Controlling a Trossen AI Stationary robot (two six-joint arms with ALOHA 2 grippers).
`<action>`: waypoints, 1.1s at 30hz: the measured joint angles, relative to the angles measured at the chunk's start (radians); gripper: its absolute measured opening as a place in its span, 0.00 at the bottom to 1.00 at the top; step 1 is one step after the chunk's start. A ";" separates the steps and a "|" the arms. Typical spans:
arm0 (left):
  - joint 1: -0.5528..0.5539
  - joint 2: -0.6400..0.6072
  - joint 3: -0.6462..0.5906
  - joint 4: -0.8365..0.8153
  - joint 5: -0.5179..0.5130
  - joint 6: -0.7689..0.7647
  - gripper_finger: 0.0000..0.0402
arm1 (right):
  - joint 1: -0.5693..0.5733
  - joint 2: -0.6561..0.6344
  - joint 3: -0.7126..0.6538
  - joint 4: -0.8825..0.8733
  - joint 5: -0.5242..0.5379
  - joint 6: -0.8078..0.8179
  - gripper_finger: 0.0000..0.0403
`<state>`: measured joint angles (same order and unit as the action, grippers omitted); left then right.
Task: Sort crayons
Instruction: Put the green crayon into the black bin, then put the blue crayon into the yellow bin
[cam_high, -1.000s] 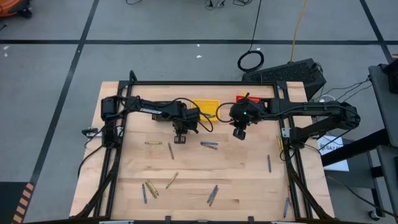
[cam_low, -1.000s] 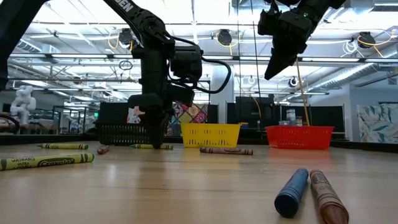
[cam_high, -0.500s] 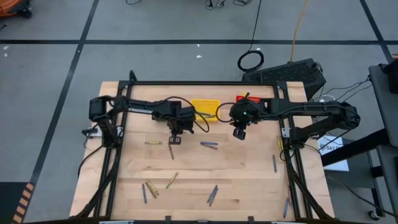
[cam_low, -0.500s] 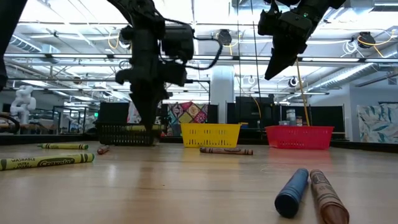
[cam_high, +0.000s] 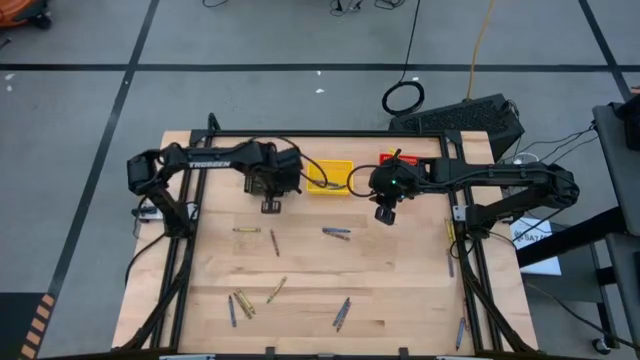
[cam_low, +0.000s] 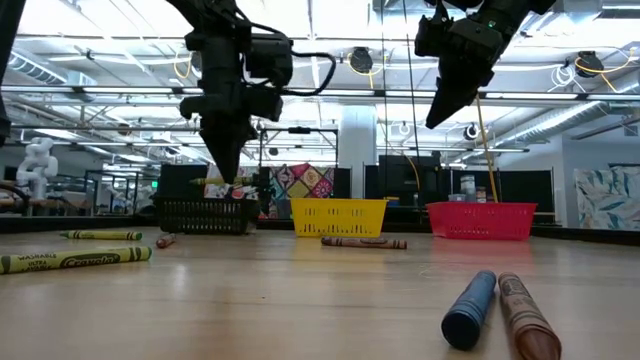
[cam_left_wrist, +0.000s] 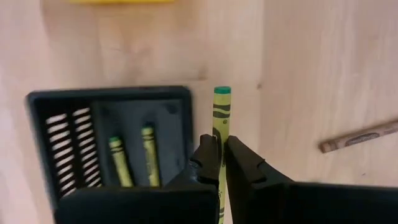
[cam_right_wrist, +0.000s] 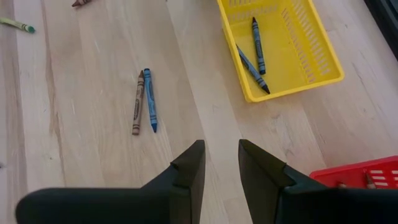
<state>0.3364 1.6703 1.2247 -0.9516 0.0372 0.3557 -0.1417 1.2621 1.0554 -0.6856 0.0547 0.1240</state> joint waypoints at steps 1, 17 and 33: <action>0.017 0.000 0.000 0.000 0.000 0.005 0.00 | 0.000 0.000 0.000 0.000 0.000 -0.001 0.21; 0.199 0.000 0.000 0.018 0.000 0.024 0.05 | 0.000 0.000 0.000 -0.011 0.000 -0.009 0.21; 0.196 0.000 0.000 -0.022 0.000 -0.007 0.16 | 0.000 0.000 0.000 -0.100 0.000 0.072 0.21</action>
<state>0.5320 1.6703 1.2251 -0.9737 0.0376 0.3488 -0.1417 1.2621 1.0554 -0.7857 0.0547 0.1957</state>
